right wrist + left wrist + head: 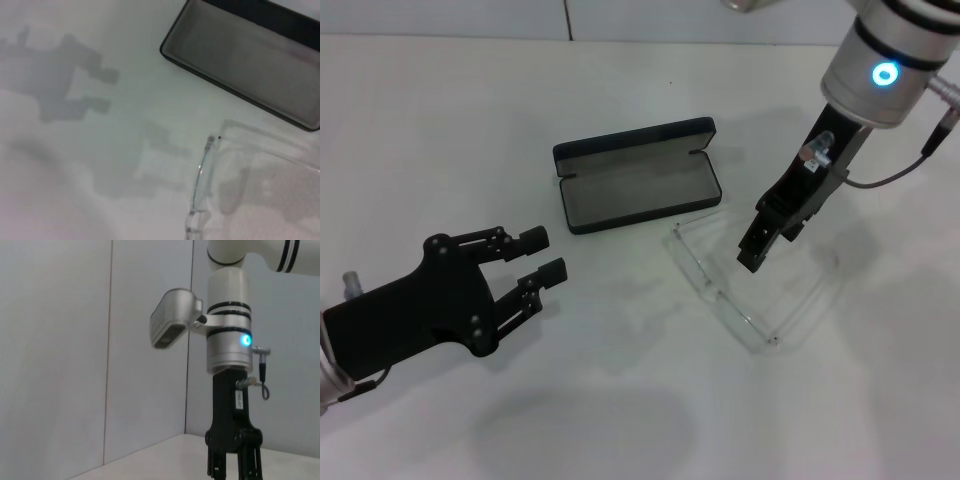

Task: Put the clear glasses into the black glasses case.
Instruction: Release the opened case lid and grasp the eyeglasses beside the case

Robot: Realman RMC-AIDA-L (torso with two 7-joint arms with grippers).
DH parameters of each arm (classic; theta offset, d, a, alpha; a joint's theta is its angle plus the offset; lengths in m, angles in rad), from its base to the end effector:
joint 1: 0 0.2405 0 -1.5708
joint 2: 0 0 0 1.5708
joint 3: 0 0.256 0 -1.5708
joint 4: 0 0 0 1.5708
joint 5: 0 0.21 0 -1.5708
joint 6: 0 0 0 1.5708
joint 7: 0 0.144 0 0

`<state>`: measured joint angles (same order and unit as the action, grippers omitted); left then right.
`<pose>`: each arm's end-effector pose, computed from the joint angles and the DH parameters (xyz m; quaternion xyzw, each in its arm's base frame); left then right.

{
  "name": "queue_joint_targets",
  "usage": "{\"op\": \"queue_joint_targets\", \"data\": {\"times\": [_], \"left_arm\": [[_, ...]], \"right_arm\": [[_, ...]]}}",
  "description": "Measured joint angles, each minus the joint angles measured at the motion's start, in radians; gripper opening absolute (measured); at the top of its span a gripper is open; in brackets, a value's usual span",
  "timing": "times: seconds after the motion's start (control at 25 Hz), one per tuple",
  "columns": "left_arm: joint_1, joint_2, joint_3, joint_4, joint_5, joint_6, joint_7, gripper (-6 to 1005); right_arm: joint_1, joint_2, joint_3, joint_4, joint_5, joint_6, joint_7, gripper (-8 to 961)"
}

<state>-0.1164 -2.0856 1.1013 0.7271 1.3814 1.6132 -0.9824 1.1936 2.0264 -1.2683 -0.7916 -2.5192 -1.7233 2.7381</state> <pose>-0.2867 0.2377 0.0000 -0.8981 -0.1160 -0.3633 0.2189 0.0757 0.3944 -0.0236 -0.8929 0.3767 -0.2416 0.0502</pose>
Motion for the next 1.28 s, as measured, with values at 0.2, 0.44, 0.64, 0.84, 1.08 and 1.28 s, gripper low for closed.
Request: {"op": "queue_joint_targets", "data": {"times": [0.2,0.44,0.64,0.84,1.08,1.28], "left_arm": [[-0.013,-0.001,-0.001,-0.006,-0.002,-0.017,0.021,340],[-0.023,0.0,-0.008,-0.01,0.0,-0.031,0.037,340],[-0.027,-0.001,-0.048,-0.032,0.0,-0.044,0.06,340],[-0.029,-0.001,-0.05,-0.04,0.0,-0.052,0.074,340],[-0.032,-0.002,-0.051,-0.053,0.0,-0.052,0.089,339],[-0.037,-0.002,-0.051,-0.064,0.0,-0.053,0.091,339]], "right_arm": [[0.004,0.0,-0.036,0.071,0.071,0.086,0.014,677],[0.006,0.001,-0.115,0.135,0.173,0.193,0.014,676],[0.006,0.002,-0.19,0.186,0.229,0.265,0.016,661],[0.0,0.002,-0.246,0.196,0.277,0.304,0.019,648],[-0.005,0.001,-0.289,0.217,0.287,0.337,0.022,643],[-0.014,0.001,-0.292,0.221,0.297,0.341,0.02,642]]}}
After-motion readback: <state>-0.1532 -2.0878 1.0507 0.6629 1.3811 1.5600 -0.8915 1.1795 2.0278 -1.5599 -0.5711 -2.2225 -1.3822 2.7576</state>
